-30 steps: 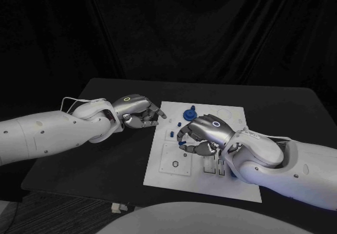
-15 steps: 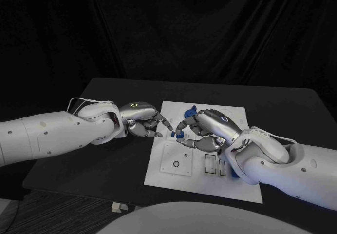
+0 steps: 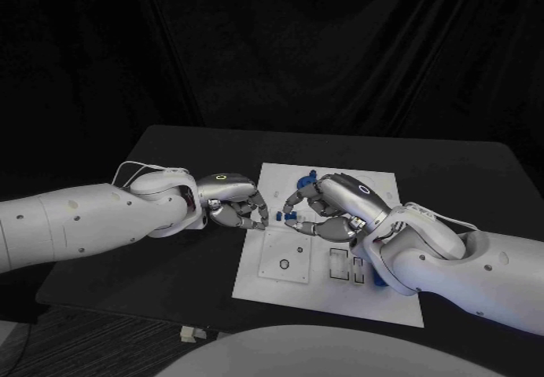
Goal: Assemble the parts on the task board
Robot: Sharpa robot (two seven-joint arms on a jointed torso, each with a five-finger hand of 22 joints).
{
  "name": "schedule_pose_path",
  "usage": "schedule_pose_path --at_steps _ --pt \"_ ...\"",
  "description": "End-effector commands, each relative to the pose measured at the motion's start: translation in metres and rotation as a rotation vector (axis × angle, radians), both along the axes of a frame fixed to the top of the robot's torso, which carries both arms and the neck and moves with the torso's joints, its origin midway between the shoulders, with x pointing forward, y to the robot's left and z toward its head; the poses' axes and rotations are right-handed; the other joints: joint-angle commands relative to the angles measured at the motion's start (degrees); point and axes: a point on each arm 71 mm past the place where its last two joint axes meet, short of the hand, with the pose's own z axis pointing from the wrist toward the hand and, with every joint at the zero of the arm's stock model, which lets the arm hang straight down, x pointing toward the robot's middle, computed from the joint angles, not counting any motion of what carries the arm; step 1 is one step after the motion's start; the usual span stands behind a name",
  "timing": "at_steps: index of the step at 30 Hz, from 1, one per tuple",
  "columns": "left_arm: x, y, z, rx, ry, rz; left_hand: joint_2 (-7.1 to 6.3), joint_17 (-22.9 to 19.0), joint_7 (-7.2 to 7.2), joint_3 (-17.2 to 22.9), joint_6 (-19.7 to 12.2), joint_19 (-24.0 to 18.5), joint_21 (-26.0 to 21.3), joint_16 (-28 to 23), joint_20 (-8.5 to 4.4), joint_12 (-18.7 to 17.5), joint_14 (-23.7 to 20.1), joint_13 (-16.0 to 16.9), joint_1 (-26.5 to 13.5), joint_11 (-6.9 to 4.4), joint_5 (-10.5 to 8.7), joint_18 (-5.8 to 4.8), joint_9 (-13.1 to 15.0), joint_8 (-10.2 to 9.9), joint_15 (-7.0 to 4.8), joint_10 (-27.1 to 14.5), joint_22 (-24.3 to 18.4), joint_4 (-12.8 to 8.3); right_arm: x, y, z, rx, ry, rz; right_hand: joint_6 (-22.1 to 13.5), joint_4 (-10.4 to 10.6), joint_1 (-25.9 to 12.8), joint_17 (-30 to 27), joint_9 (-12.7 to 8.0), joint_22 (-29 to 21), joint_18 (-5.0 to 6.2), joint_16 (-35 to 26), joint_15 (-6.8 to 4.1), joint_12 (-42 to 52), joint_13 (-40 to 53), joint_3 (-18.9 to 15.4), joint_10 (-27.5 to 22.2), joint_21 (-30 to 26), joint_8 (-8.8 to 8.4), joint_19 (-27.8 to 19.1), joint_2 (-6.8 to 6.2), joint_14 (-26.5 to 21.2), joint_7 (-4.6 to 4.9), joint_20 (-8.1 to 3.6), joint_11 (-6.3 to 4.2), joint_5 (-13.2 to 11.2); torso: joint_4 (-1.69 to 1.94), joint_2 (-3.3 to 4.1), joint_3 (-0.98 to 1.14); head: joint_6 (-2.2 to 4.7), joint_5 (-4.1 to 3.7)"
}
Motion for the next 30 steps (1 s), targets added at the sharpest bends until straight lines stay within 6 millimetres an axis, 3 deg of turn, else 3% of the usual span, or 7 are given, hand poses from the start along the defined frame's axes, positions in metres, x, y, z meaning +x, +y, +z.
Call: schedule_pose_path --at_steps 1,2,3,5,9,19,30 --pt "-0.0031 -0.0029 -0.0051 -0.017 0.083 -0.016 -0.25 -0.45 -0.73 -0.02 -5.86 -0.17 -1.22 -0.48 -0.01 -2.68 -0.53 4.04 1.25 -0.23 0.16 0.61 -0.96 -3.14 -0.02 -2.98 6.16 -0.13 -0.0001 0.0008 0.0012 0.013 0.000 0.006 0.07 0.06 0.62 15.10 0.04 14.13 -0.63 0.17 0.43 0.20 15.09 0.25 6.07 -0.07 -0.25 4.29 0.09 5.94 0.27 0.35 0.46 -0.28 -0.02 -0.03 -0.01 0.01 -0.04" --pt "-0.0032 -0.0028 -0.0061 -0.024 0.093 -0.012 -0.41 -0.58 -0.95 0.08 -7.19 -0.40 -1.69 -0.66 -0.03 -3.77 -0.71 2.90 1.54 -0.29 0.24 0.67 -1.22 -3.83 -0.04 -4.09 6.07 -0.08 -0.0001 0.0009 0.0011 0.012 0.001 0.007 0.07 0.06 0.62 15.10 0.04 14.13 -0.63 0.17 0.43 0.20 15.09 0.25 6.07 -0.07 -0.25 4.29 0.09 5.94 0.27 0.35 0.46 -0.28 -0.01 -0.02 -0.01 0.01 -0.04" --pt "-0.0034 -0.0027 -0.0073 -0.032 0.102 -0.008 -0.92 -1.13 -1.83 0.32 -11.62 -0.95 -2.69 -1.26 0.02 -7.05 -1.25 -0.46 1.90 -0.19 0.34 0.79 -2.27 -6.15 0.03 -7.33 5.89 0.16 -0.0001 0.0010 0.0009 0.010 0.002 0.009 0.04 0.08 0.64 15.10 0.01 14.14 -0.64 0.17 0.46 0.20 15.09 0.26 6.07 -0.03 -0.30 4.31 0.09 5.94 0.30 0.38 0.48 -0.29 -0.01 -0.01 -0.02 0.01 -0.05" --pt "-0.0036 -0.0025 -0.0091 -0.042 0.114 -0.004 -1.02 -1.16 -2.08 0.37 -12.80 -1.03 -2.79 -1.32 0.03 -7.45 -1.32 -0.78 2.01 -0.16 0.37 0.80 -2.59 -6.74 0.05 -7.57 5.87 0.23 -0.0001 0.0012 0.0006 0.007 0.004 0.011 0.03 0.08 0.64 15.10 0.00 14.14 -0.65 0.17 0.46 0.20 15.09 0.27 6.07 -0.02 -0.31 4.31 0.09 5.94 0.30 0.39 0.49 -0.29 0.01 -0.01 -0.01 0.01 -0.07" --pt "-0.0041 -0.0022 -0.0120 -0.061 0.144 0.005 -1.61 -1.41 -4.18 0.19 -17.64 -1.38 -3.31 -1.75 0.12 -9.01 -1.68 -1.86 2.50 0.06 0.22 0.89 -4.00 -9.03 0.15 -8.46 5.76 0.68 0.0002 0.0020 -0.0006 -0.001 0.013 0.017 -0.05 0.13 0.68 15.10 -0.08 14.14 -0.64 0.17 0.53 0.20 15.09 0.29 6.07 -0.04 -0.44 4.30 0.08 5.94 0.37 0.45 0.54 -0.32 0.04 -0.01 0.00 0.01 -0.10" --pt "-0.0057 -0.0036 -0.0139 -0.105 0.200 -0.001 -2.28 -1.94 -7.41 -0.13 -22.70 -2.08 -4.64 -2.48 0.27 -10.06 -2.29 -2.30 3.53 0.33 0.30 1.08 -5.41 -9.79 0.32 -9.03 5.50 0.86 -0.0002 0.0039 -0.0039 -0.014 0.028 0.031 -0.16 0.22 0.73 15.10 -0.21 14.11 -0.62 0.17 0.64 0.20 15.09 0.32 6.07 -0.10 -0.64 4.26 0.08 5.94 0.48 0.56 0.64 -0.37 -0.03 -0.02 0.00 0.01 -0.32" --pt "-0.0049 -0.0017 -0.0110 -0.206 0.272 0.004 -2.68 -2.19 -9.33 -0.56 -24.91 -3.06 -6.32 -2.95 0.48 -8.60 -2.89 -0.26 4.89 0.72 0.53 1.29 -6.20 -9.87 0.61 -8.13 5.20 1.04 -0.0017 0.0032 -0.0052 -0.013 0.051 0.039 -0.25 0.31 0.74 15.10 -0.32 14.08 -0.60 0.17 0.73 0.20 15.09 0.32 6.07 -0.19 -0.80 4.20 0.06 5.94 0.56 0.65 0.71 -0.42 -0.01 0.00 0.00 0.01 -0.63"
